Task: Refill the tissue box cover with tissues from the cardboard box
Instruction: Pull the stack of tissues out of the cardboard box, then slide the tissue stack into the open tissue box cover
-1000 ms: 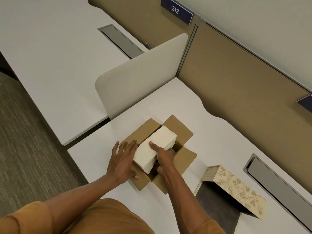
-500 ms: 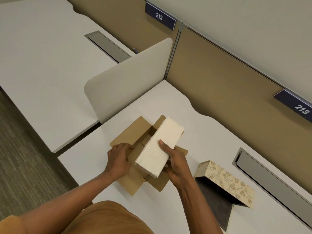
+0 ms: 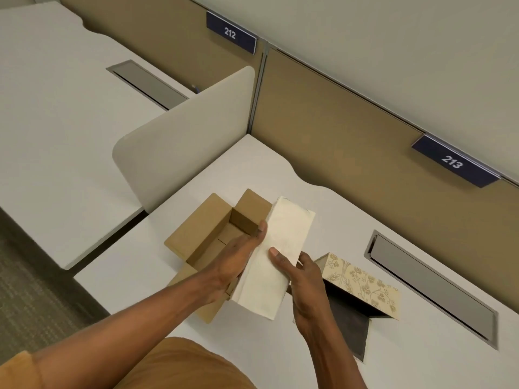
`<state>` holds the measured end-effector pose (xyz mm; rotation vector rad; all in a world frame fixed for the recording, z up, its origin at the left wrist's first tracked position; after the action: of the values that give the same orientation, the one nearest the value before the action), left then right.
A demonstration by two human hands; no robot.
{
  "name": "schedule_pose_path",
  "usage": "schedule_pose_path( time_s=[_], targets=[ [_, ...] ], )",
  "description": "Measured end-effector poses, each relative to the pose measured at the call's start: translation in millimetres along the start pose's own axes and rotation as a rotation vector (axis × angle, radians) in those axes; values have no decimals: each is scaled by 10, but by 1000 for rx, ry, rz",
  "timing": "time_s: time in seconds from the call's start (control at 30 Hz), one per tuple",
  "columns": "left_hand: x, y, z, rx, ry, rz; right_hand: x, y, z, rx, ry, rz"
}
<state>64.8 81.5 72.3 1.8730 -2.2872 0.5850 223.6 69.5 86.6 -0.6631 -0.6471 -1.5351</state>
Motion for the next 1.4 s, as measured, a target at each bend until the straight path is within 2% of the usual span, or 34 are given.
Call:
schedule_pose_path(
  time_s=[0.23, 0.43, 0.6, 0.77, 0.93, 1.17, 1.23, 1.4],
  targets=[
    [69, -282, 55, 112, -14, 12, 327, 194, 25, 138, 178, -246],
    [109, -441, 115, 210, 14, 78, 389, 339, -134, -159, 107, -229],
    [117, -500, 153, 93, -7, 174, 341, 510, -160, -413, 67, -229],
    [135, -592, 204, -5, -2, 264, 246, 699, -42, -522, 80, -244],
    [164, -673, 189, -58, 37, 362, 137, 823, 105, -528, 132, -280],
    [195, -799, 38, -226, -41, 492, 48, 978, 116, -536, 105, -342],
    [198, -820, 21, -261, -76, 503, 41, 1014, 67, -581, 102, -354],
    [170, -906, 10, -339, -161, 433, 127, 1019, -176, -805, 71, -214]
  ],
)
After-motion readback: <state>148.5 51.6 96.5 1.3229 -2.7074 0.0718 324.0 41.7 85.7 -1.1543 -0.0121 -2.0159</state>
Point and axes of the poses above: each hand's wrist, its own x-axis away from the middle knuckle, its own y-axis out of the back of the hand, z = x × y, the point moved 5 cm from there along -x, towards the middle knuckle, and after that the axes turned 12 degrees about -y, right-handed, at the moved point
